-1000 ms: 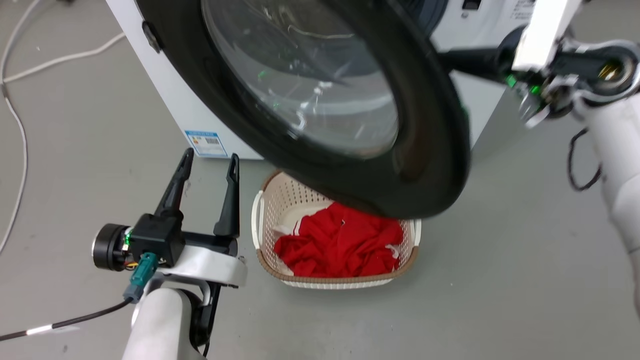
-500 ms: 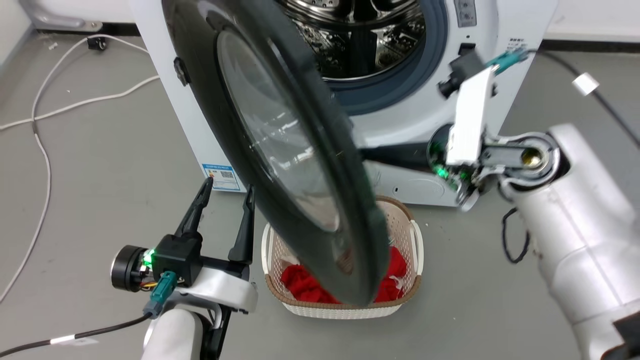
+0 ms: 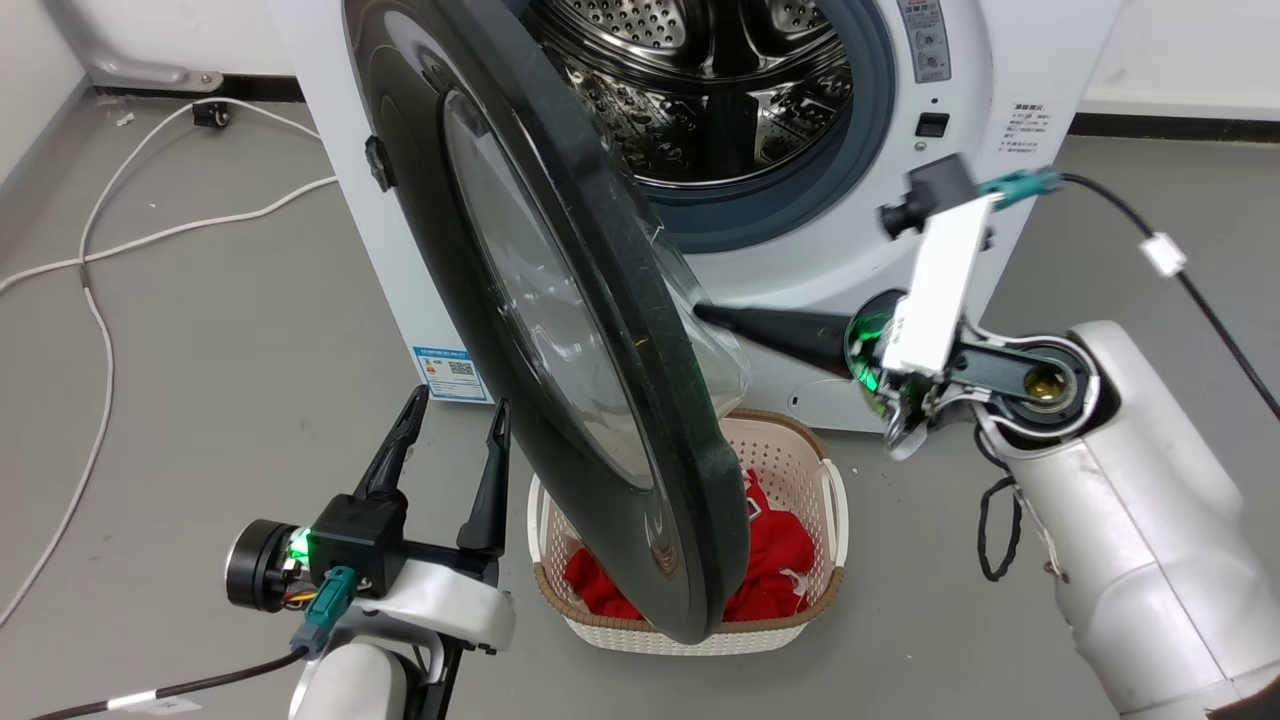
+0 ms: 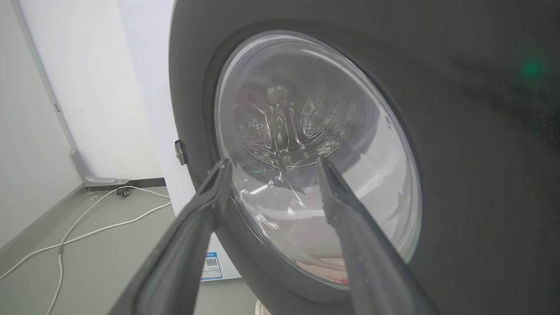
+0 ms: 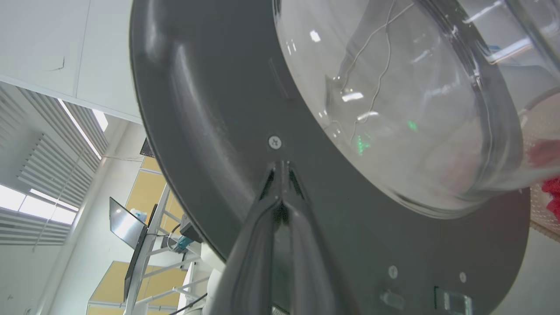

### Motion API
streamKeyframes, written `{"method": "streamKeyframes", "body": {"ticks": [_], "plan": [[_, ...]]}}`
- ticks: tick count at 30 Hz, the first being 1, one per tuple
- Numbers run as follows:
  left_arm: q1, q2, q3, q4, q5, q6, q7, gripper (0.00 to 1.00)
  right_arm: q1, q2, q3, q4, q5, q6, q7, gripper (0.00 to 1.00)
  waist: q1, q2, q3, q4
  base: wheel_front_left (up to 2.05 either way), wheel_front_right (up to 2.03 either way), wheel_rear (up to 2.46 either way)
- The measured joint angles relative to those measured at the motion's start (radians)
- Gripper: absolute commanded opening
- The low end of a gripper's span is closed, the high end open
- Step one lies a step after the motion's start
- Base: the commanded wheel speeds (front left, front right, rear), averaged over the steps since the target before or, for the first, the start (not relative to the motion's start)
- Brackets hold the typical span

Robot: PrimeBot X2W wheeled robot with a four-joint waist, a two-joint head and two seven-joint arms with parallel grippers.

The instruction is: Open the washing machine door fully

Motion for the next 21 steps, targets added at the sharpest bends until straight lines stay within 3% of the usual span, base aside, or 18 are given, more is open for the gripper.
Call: {"method": "streamKeyframes", "body": {"ticks": [9,19,20,21], "plan": [[0.017,0.0,0.017,-0.003,-0.003,0.012,0.0,1.0,0.135,-0.009,-0.17,-0.075,-0.009,0.0,-0.314,0.0,0.0,0.0,-0.002,-0.024,0.0,0.0,0.0],[0.036,0.0,0.027,-0.002,-0.01,0.021,0.0,1.0,0.44,-0.002,-0.359,-0.238,0.048,0.0,-0.557,0.0,0.0,0.0,-0.025,-0.044,0.0,0.0,0.0],[0.036,0.0,0.029,-0.001,-0.011,0.021,0.0,1.0,0.473,0.005,-0.379,-0.26,0.06,0.0,-0.577,0.16,0.0001,0.0,-0.026,-0.047,0.0,0.0,0.0],[0.037,0.0,0.029,-0.001,-0.012,0.022,0.0,1.0,0.506,0.009,-0.389,-0.284,0.065,0.0,-0.588,0.41,0.0,0.0,-0.028,-0.049,0.0,0.0,0.0]]}}
